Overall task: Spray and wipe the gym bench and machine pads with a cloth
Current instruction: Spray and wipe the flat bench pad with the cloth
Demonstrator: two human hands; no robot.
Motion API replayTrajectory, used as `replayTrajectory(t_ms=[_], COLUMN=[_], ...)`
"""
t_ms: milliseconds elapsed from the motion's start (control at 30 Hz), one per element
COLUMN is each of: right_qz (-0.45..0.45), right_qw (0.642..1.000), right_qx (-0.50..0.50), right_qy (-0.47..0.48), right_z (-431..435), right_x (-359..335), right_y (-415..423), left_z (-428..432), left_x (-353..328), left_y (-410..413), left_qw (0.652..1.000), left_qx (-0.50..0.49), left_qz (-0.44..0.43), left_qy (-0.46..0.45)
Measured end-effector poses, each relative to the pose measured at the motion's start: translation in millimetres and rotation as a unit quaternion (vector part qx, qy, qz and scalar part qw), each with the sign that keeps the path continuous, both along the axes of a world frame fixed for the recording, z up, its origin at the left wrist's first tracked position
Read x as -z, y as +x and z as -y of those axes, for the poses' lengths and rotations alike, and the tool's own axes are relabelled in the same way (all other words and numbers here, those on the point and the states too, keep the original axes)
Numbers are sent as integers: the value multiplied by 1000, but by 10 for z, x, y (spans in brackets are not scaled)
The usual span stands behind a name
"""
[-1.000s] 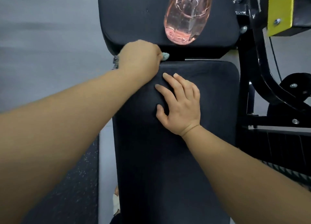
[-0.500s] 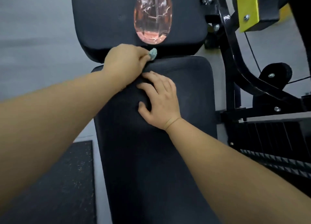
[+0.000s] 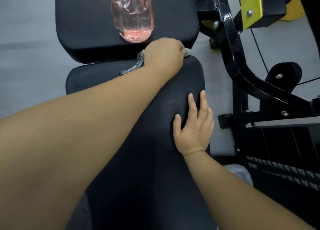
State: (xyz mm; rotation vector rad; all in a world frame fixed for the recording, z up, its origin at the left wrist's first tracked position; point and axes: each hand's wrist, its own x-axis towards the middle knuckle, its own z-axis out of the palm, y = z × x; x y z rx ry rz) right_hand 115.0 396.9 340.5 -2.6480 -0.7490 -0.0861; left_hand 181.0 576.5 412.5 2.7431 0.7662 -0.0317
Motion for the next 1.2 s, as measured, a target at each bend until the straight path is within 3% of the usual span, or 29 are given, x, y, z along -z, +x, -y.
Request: replayTrajectory(t_ms=[233,400,600,800,867,967,1033,1100,1133,1167,1200], right_qz=[-10,-9,-14,-30,-43,-59,-96,-157,-170,-164,-143], right_qw=[1000,999,998,992,986,972,956,927,917,914,920], right_qx=[-13,-14,-6,-3,14,31,58,105,123,138,150], right_qy=[26,44,62,121,163,223,270,323,341,345,333], right_z=[30,52,39,50,55,60,71,93,83,61,19], right_x=[33,51,56,81,66,26,-30,-144,-207,-290,-380], right_y=[18,17,6,19,21,39,64,75,84,88,102], left_z=[292,29,187,525,552,687,881,993,987,968,925], left_x=[9,-165,-73,90,100,53,-79,-285,-373,-444,-517], left_y=[511,30,-290,181,40,-342,-545,-658,-700,-751,-775], left_qw=[993,998,997,997,994,985,952,839,781,749,759], left_qx=[90,30,-22,68,96,92,20,-102,-156,-180,-181], left_qz=[-73,-32,71,30,52,93,68,77,107,137,156], left_qy=[29,-40,-20,13,-9,-113,-297,-529,-595,-623,-606])
